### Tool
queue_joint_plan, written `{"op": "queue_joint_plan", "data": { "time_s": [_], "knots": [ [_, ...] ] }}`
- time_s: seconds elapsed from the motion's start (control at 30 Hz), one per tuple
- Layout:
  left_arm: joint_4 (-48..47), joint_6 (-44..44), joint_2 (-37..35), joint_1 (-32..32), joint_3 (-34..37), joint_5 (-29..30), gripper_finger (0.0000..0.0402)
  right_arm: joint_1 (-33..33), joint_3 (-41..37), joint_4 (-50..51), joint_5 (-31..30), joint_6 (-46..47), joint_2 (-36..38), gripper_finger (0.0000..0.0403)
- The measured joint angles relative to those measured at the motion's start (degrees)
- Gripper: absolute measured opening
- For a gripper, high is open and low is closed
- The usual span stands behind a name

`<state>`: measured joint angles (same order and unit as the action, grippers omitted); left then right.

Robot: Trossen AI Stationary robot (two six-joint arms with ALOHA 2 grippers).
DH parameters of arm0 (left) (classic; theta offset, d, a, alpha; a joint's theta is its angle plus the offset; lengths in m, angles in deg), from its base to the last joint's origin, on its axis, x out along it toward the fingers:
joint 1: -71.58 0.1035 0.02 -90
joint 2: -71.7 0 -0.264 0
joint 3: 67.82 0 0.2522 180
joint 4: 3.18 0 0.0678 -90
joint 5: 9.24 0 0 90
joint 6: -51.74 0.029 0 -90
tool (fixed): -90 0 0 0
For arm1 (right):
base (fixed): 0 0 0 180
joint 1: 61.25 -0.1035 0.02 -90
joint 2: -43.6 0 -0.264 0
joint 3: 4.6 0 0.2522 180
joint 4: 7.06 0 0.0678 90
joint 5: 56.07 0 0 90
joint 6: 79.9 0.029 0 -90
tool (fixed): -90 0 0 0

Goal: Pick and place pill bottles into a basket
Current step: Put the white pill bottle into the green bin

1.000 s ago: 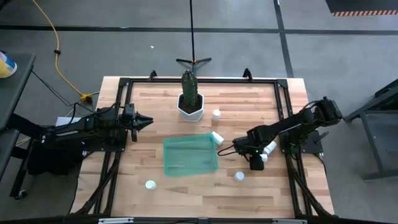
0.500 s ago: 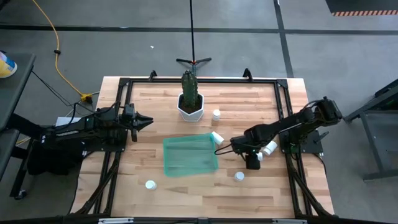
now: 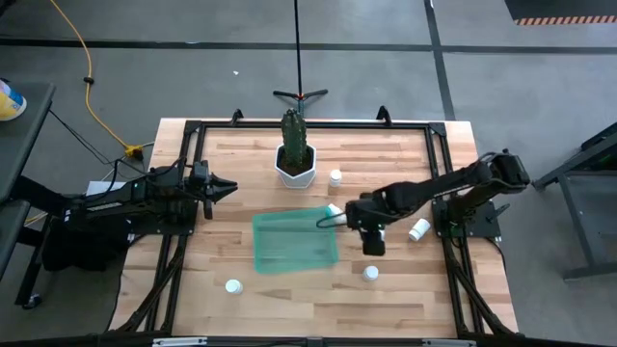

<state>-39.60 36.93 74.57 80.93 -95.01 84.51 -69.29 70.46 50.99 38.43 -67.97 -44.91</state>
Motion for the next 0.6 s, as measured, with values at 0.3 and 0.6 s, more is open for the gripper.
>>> {"op": "queue_joint_plan", "data": {
  "time_s": [0.3, 0.6],
  "knots": [
    [0.00, -0.02, 0.00, 0.02, 0.00, 0.00, 0.0097, 5.43, 10.73, -6.31, -2.77, -4.55, 0.00, 0.0145],
    [0.00, -0.66, 0.00, 0.00, 0.00, -0.02, 0.0097, 8.66, 11.54, -26.99, -1.99, -5.38, -0.81, 0.0145]
  ]
}}
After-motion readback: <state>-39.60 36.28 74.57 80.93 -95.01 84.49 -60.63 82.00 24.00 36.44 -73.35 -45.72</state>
